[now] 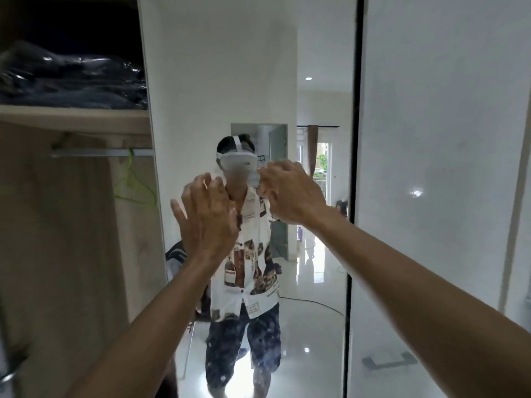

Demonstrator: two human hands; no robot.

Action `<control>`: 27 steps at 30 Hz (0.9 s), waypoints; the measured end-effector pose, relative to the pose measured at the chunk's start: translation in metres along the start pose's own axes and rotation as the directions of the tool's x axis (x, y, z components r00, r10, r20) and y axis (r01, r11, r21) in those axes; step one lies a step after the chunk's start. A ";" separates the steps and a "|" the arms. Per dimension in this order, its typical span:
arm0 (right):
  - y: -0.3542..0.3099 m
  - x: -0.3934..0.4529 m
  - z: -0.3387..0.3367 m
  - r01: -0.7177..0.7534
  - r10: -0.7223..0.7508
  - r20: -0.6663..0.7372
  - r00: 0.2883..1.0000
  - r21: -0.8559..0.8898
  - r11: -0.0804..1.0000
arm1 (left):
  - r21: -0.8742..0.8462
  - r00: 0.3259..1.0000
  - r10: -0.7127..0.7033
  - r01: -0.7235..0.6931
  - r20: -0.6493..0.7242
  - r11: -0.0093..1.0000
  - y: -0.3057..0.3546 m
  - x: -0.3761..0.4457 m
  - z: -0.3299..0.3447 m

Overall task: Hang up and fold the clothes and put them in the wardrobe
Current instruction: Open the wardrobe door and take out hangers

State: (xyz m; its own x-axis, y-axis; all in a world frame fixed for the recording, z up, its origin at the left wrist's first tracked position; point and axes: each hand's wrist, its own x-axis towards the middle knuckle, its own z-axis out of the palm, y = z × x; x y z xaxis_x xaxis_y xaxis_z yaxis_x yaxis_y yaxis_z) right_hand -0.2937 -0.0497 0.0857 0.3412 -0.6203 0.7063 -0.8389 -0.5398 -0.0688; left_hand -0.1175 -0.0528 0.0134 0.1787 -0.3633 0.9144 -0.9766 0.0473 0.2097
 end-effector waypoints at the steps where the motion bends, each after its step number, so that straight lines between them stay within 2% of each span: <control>1: -0.008 0.006 0.006 0.036 -0.036 0.004 0.999 -0.011 0.999 | 0.011 0.998 -0.058 0.058 0.007 0.998 -0.012 0.003 -0.002; 4: -0.028 0.027 0.029 0.088 -0.087 0.035 0.996 -0.042 0.995 | 0.052 0.975 -0.192 0.187 0.114 0.981 -0.053 0.013 0.001; 7: -0.046 0.043 0.044 0.087 -0.081 0.100 0.992 -0.051 0.995 | -0.172 0.925 -0.266 0.319 0.273 0.932 -0.084 0.022 0.007; 10: -0.063 0.051 0.053 0.060 -0.047 0.163 0.986 -0.079 0.995 | -0.349 0.875 -0.322 0.447 0.362 0.823 -0.104 0.032 0.007; 13: -0.073 0.059 0.065 0.052 -0.030 0.204 0.979 -0.107 0.993 | -0.443 0.850 -0.320 0.498 0.418 0.745 -0.118 0.038 0.003; 17: -0.106 0.044 0.042 0.042 -0.032 0.123 0.992 -0.079 0.996 | -0.446 0.851 -0.302 0.491 0.430 0.748 -0.121 0.034 -0.020; 21: -0.152 0.029 0.015 0.069 -0.070 -0.017 0.997 -0.063 0.996 | -0.590 0.895 -0.171 0.404 0.411 0.699 -0.129 0.021 -0.063; 23: -0.174 0.027 0.003 0.096 -0.103 -0.082 0.991 -0.079 0.992 | -0.737 0.881 -0.018 0.406 0.473 0.539 -0.130 0.016 -0.083; 25: -0.192 0.024 -0.012 0.097 -0.126 -0.189 0.974 -0.158 0.983 | -0.808 0.813 0.177 0.477 0.555 0.345 -0.126 0.013 -0.109; 27: -0.203 0.021 -0.030 0.095 -0.169 -0.278 0.946 -0.262 0.960 | -0.770 0.698 0.327 0.596 0.637 0.229 -0.117 0.009 -0.123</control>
State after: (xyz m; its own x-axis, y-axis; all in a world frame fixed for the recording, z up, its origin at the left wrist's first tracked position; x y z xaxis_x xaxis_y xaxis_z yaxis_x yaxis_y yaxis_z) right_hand -0.1284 0.0637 0.1355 0.3471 -0.3372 0.8751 -0.8843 -0.4285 0.1856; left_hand 0.0132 0.0533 0.0398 -0.2712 -0.8310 0.4858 -0.0250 0.5106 0.8595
